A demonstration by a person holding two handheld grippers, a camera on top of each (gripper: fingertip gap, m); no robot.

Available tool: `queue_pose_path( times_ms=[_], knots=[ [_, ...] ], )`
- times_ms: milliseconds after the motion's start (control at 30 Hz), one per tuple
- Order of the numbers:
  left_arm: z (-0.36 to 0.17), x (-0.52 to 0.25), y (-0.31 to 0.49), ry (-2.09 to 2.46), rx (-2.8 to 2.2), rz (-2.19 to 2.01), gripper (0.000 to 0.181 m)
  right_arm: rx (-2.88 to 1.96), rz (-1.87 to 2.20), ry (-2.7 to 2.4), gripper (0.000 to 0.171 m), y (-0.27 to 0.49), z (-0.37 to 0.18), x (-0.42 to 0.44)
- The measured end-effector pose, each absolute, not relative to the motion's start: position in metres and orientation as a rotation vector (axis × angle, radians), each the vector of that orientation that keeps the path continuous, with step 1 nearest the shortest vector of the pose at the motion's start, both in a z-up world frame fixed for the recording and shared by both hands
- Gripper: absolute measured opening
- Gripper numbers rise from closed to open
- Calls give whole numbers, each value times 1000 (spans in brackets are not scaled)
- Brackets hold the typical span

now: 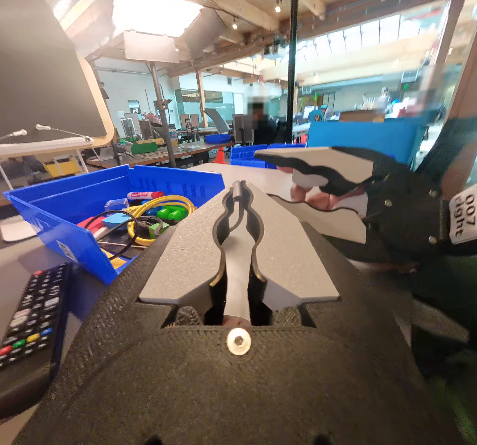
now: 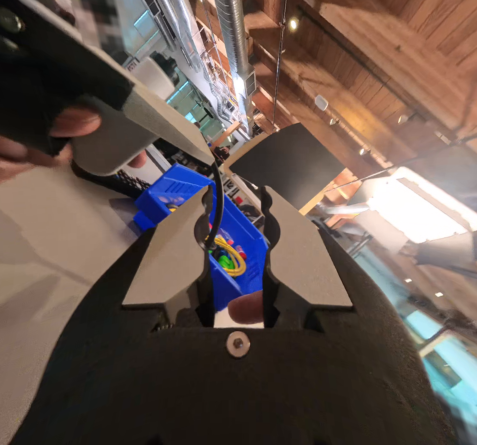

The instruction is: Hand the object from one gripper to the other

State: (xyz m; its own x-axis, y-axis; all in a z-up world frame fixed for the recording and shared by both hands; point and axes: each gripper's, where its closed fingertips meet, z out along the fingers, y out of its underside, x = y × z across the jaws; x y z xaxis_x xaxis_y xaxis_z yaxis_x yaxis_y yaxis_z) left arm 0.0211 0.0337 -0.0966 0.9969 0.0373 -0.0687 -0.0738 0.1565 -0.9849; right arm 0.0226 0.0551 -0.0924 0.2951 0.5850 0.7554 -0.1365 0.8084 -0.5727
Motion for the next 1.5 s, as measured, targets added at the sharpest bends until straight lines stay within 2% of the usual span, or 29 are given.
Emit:
queue_pose_path(
  times_ms=[167, 533, 667, 800, 900, 1033, 1267, 1500],
  knots=[
    [-110, 30, 29, 201, -1462, 286, 4, -245, 264, -1208, 32, 44, -103, 22],
    [-115, 42, 30, 297, -1461, 349, 5, -289, 283, -1215, 17, 47, -105, 20],
    [-116, 44, 31, 309, -1463, 344, 5, -280, 258, -1219, 5, 46, -107, 19],
    [-116, 40, 32, 284, -1461, 362, 7, -305, 248, -1217, 4, 50, -106, 18],
    [-113, 37, 32, 263, -1447, 369, 32, -334, 238, -1216, 3, 54, -106, 17],
    [-112, 32, 32, 236, -1443, 400, 44, -336, 207, -1212, 3, 55, -106, 16],
    [-107, 33, 29, 223, -1415, 393, 43, -303, 211, -1209, 3, 48, -106, 16],
    [-106, 37, 28, 240, -1400, 418, 35, -284, 211, -1207, 4, 45, -105, 16]
  ],
)
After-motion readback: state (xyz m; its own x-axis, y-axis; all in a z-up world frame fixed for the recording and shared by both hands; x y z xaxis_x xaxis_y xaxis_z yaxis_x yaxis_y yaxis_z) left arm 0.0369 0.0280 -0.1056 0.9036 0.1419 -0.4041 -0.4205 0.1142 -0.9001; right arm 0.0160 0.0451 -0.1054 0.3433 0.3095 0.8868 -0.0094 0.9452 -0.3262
